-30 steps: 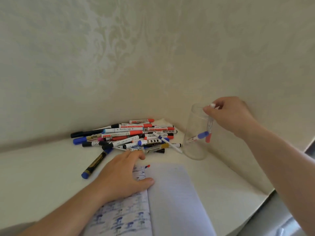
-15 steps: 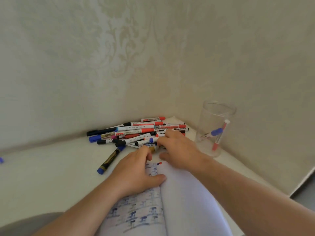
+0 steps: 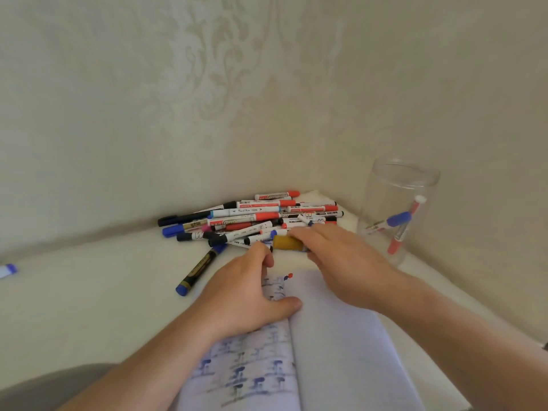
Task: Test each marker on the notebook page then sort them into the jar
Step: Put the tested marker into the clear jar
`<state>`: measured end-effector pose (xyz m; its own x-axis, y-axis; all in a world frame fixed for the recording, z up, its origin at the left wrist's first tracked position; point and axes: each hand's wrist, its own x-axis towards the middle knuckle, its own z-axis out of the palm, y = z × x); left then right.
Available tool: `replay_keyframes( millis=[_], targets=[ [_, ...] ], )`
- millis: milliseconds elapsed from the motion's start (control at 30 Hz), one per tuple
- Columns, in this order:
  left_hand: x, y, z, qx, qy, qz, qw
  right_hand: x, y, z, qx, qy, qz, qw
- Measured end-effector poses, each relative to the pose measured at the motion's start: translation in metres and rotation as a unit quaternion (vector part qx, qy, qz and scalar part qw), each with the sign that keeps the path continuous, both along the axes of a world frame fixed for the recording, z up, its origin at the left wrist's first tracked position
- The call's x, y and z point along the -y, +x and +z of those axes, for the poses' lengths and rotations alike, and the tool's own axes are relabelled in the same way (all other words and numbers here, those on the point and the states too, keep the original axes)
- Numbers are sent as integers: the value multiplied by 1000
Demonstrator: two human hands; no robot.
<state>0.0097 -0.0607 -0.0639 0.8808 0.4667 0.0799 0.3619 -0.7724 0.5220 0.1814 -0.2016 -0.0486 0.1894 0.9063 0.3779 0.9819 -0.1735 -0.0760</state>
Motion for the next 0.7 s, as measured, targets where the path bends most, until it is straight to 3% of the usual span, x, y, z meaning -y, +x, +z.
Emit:
replay_keyframes(
  millis=[100,333,533,700],
  targets=[
    [0,0,-2,21,-7,1,1000,-1,-4,-9,12,-48,3,999],
    [-5,-6,-6,92,28,-49,994,-3,0,-27,80,36,12,996],
    [-4,-8,-8,120,24,-59,991,0,-5,-22,49,29,26,998],
    [-1,-8,-8,129,28,-66,989,8,-13,-11,-40,56,-53,996]
  ],
)
